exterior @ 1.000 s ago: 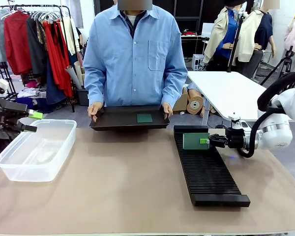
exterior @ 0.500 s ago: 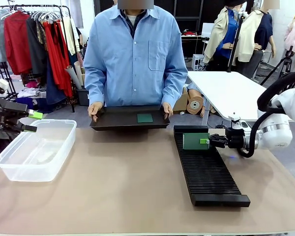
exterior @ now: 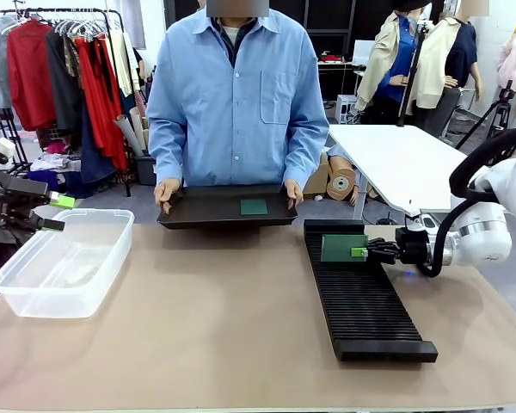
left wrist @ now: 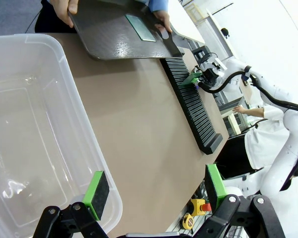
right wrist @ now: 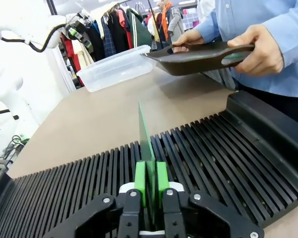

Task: Sort PCBs into racks and boxes based on the side picked up.
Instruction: If the short side of the Blank PCB is picked up, insert it into the PCB Rack ; if the long side is picked up, place it in the Organizing box.

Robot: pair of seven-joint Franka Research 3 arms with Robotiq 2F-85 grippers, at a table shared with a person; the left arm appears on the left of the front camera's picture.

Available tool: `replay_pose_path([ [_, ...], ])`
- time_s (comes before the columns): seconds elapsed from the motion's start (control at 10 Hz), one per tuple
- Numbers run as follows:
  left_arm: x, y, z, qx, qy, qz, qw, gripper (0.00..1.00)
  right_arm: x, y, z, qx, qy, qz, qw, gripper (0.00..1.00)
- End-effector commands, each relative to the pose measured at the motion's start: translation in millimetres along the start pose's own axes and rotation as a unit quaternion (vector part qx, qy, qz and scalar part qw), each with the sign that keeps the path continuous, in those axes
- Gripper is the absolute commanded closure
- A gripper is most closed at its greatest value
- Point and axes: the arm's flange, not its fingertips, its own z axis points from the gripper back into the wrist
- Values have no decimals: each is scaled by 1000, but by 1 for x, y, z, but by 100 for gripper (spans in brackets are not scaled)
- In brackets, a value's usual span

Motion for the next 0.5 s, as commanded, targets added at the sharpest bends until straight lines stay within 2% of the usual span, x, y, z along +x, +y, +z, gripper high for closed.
replay_pose_path([
  [0.0, -1, -1, 1, 4, -1, -2, 1000, 0, -7, -2, 3, -10, 7, 14, 1000, 41],
  [0.2, -1, -1, 1, 4, -1, -2, 1000, 0, -1, -2, 6, -11, 1, 19, 1000, 3],
  [0.4, -1, -1, 1, 4, -1, -2, 1000, 0, 7, 0, 9, -3, 0, 22, 1000, 0],
])
